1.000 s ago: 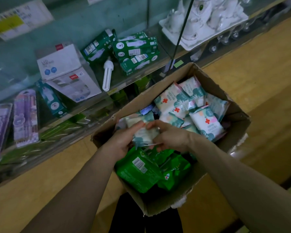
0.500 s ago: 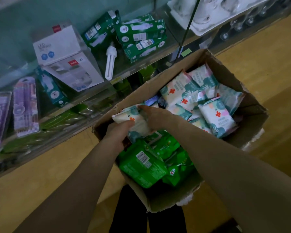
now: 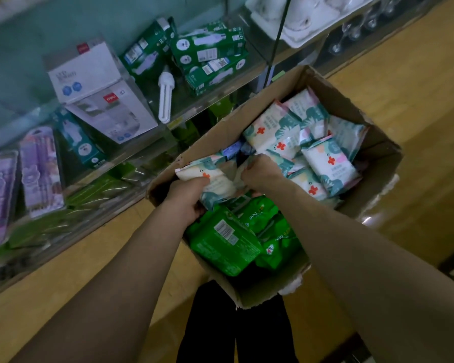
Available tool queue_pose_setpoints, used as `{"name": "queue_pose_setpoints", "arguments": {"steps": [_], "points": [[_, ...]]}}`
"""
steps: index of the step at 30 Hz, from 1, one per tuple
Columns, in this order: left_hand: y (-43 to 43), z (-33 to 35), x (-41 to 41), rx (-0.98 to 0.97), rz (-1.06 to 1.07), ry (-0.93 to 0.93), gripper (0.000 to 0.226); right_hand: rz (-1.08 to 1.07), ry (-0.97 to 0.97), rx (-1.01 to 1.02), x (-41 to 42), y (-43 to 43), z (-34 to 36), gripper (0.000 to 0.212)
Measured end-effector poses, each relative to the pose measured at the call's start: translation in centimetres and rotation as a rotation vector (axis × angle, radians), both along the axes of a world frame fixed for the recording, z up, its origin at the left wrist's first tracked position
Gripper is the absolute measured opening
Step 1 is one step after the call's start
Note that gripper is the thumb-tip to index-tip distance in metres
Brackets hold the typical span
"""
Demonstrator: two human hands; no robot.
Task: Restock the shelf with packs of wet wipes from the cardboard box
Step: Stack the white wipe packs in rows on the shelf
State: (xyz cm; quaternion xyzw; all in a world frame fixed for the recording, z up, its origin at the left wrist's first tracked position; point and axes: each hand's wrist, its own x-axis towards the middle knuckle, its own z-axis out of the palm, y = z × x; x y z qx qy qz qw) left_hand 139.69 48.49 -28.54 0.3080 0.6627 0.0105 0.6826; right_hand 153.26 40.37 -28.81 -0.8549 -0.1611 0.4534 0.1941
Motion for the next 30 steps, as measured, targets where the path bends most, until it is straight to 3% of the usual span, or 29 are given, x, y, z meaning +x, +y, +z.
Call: {"name": "queue_pose_setpoints", "arguments": {"steps": [3,7,11,17,25,30], "points": [[-0.2,2.0,0.6,0.001,-0.057,0.000,0.039,-0.176,0.023,0.059,0.8,-1.6,2.8,0.041],[-1.0,5.4,2.0,0.099,-0.113,-0.062,0.041,-0.406,-0.009,0.178,0.9,-5.1,7.7,0.050],[-3.1,9.5,3.6,0.114,-0.057,-0.225,0.042,-0.711,-0.111,0.376,0.1,-10.1,13.0,0.030],[-11.1,16.1,6.7,0.096,-0.094,-0.413,0.044,-1.241,-0.022,0.815,-1.6,-17.8,20.9,0.004],[-24.5,25.6,10.9,-0.055,-0.406,-0.635,0.034,-1.558,-0.160,1.102,-3.2,-29.3,27.8,0.008],[-34.8,29.2,12.8,-0.061,-0.660,-0.733,0.029,-1.648,-0.345,1.106,-3.4,-38.6,30.5,0.011]]}}
